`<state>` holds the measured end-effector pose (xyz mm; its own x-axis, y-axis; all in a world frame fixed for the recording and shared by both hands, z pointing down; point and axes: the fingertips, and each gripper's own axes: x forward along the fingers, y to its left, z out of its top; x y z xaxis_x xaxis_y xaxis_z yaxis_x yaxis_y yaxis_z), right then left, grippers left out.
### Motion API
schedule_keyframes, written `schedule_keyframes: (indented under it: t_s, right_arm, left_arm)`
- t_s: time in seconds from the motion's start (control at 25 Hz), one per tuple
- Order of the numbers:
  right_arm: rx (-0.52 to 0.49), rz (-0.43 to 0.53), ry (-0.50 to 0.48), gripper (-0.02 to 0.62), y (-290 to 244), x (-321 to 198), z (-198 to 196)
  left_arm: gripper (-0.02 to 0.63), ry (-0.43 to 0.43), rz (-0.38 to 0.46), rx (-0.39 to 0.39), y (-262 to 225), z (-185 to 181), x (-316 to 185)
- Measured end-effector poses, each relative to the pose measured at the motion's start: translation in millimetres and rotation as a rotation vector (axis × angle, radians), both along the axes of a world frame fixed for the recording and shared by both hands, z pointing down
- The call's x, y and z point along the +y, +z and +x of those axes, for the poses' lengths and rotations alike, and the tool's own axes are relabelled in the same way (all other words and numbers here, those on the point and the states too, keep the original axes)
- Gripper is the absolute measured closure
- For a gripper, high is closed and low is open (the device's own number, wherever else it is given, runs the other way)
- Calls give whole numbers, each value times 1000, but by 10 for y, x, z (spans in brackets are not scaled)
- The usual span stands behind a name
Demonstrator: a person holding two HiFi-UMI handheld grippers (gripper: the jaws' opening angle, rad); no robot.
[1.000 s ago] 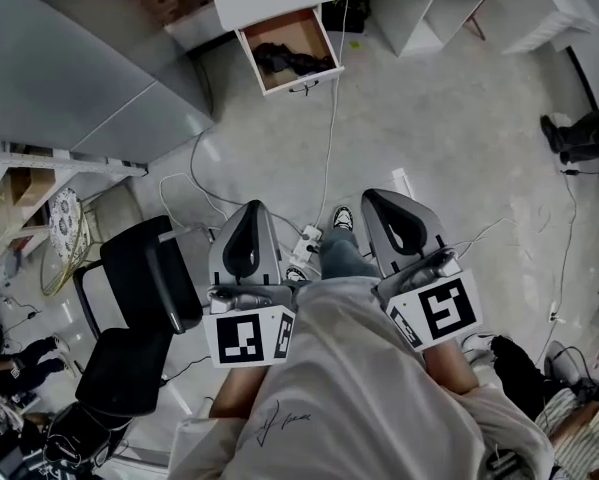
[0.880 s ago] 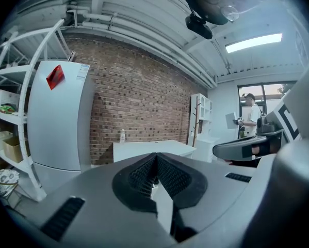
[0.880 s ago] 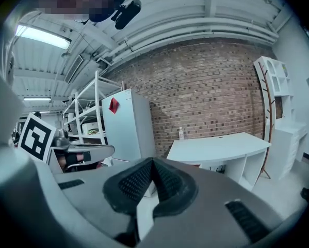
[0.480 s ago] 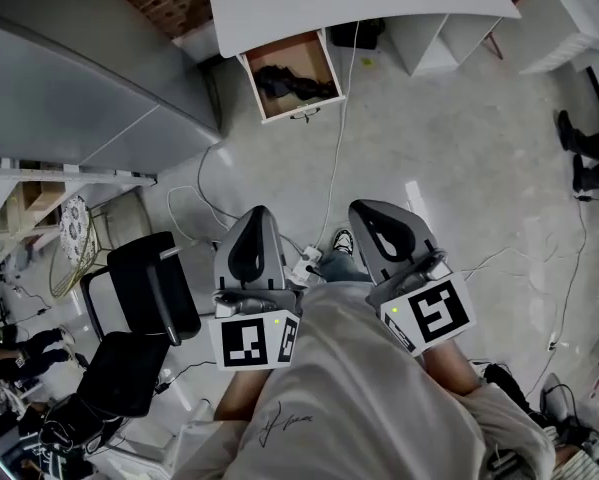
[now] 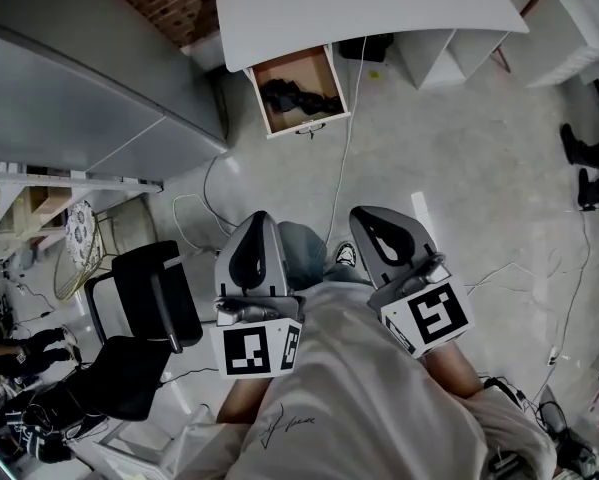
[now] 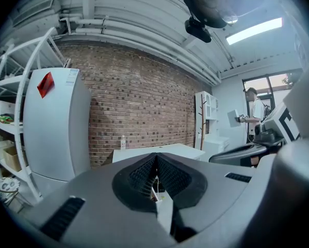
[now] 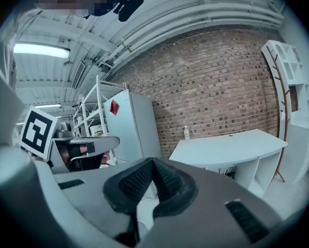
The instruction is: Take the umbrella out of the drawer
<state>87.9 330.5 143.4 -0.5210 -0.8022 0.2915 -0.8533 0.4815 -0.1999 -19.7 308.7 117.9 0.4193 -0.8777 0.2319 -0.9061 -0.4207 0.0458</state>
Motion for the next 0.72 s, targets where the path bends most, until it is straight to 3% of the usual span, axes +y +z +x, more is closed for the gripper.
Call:
schedule_keyframes:
  t_s: [0.4,0.72]
  right_arm:
    - [45,19,5,581,80,-589,-63]
    - [63,-11,-17,581,185,-1302,-189]
  left_arm:
    - [589,10,1,42,140,-10,-535]
    - [589,32,-8,46,222,-31,-1302]
